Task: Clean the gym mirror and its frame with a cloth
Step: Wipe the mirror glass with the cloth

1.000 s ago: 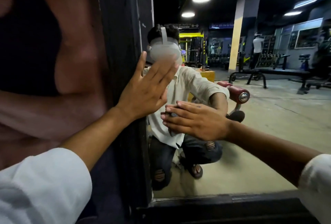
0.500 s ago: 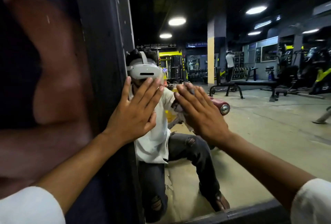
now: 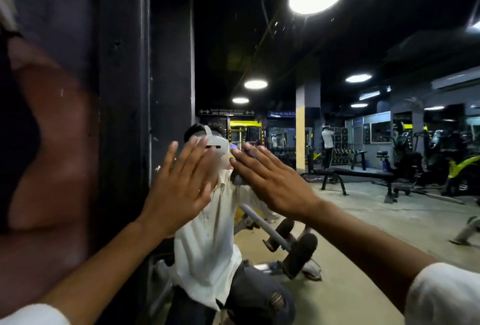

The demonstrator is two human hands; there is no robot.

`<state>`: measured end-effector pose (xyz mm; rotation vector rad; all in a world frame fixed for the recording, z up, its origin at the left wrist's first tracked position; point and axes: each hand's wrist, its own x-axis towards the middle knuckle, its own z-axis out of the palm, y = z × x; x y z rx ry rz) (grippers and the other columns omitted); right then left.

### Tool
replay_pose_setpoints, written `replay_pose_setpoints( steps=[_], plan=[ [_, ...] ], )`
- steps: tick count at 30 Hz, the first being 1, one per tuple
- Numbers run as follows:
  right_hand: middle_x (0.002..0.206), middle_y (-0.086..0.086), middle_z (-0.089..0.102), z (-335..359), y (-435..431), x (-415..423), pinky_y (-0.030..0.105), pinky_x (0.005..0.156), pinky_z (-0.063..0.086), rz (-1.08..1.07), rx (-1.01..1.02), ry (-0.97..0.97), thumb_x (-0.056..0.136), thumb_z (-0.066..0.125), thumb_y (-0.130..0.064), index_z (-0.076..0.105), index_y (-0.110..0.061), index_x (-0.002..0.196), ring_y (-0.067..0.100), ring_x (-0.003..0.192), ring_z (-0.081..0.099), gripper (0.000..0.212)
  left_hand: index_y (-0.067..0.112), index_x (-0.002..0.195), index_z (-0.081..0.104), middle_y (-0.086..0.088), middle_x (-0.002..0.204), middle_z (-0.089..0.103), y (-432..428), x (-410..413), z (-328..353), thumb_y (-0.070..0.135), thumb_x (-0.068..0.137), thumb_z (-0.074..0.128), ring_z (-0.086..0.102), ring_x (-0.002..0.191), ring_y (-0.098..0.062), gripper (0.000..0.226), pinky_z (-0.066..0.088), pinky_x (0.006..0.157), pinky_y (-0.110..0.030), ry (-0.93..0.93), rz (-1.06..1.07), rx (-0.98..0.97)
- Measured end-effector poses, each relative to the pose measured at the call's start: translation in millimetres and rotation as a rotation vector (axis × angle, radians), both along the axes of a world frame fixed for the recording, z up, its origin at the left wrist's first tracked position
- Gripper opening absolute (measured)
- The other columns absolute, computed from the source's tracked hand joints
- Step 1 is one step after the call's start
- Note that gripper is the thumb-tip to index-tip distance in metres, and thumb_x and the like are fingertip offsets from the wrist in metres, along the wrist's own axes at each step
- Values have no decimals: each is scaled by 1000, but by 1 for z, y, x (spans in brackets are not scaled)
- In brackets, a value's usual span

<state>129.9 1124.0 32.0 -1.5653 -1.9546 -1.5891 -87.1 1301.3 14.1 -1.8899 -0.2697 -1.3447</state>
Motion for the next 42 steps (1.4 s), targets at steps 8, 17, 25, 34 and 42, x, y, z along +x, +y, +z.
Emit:
replay_pose_setpoints(
  steps=[8, 17, 25, 34, 42],
  plan=[
    [176, 7, 14, 121, 2, 21, 49, 132, 6, 226, 665, 642, 115, 32, -28, 25, -11, 166, 22, 163, 1, 54, 10, 170, 9, -13, 179, 1, -28, 71, 73, 51, 106, 28, 0, 166, -29, 79, 11, 131, -62, -44, 45, -93],
    [175, 6, 20, 137, -29, 78, 45, 133, 5, 233, 560, 389, 114, 38, -21, 28, -13, 165, 21, 163, 6, 53, 5, 169, 16, -15, 178, 5, -31, 72, 70, 47, 105, 48, 6, 165, -32, 83, 13, 130, -63, -87, 138, -25],
    [174, 13, 20, -27, -6, 62, 54, 131, 12, 275, 122, 13, 105, 47, -11, 27, -7, 165, 33, 162, 9, 63, 1, 168, 16, -22, 176, 10, -47, 69, 3, 46, 113, 35, 11, 163, -41, 73, 20, 127, -67, 30, 253, -10],
    [173, 13, 21, -68, -24, 84, 53, 131, 13, 229, 13, -129, 104, 35, -14, 26, -8, 166, 34, 162, 13, 62, 7, 170, 2, -25, 176, -1, -67, 42, -74, 63, 111, 29, 1, 163, -43, 86, 16, 127, -67, 274, 376, -122],
    [177, 2, 3, -172, -22, 98, 42, 132, 1, 429, -284, -284, 116, 26, -29, 2, -18, 169, 21, 163, 1, 59, 5, 168, -9, -24, 175, -12, -93, 50, -84, 88, 92, 32, -7, 163, -41, 120, 14, 128, -65, 234, 480, -204]
  ],
)
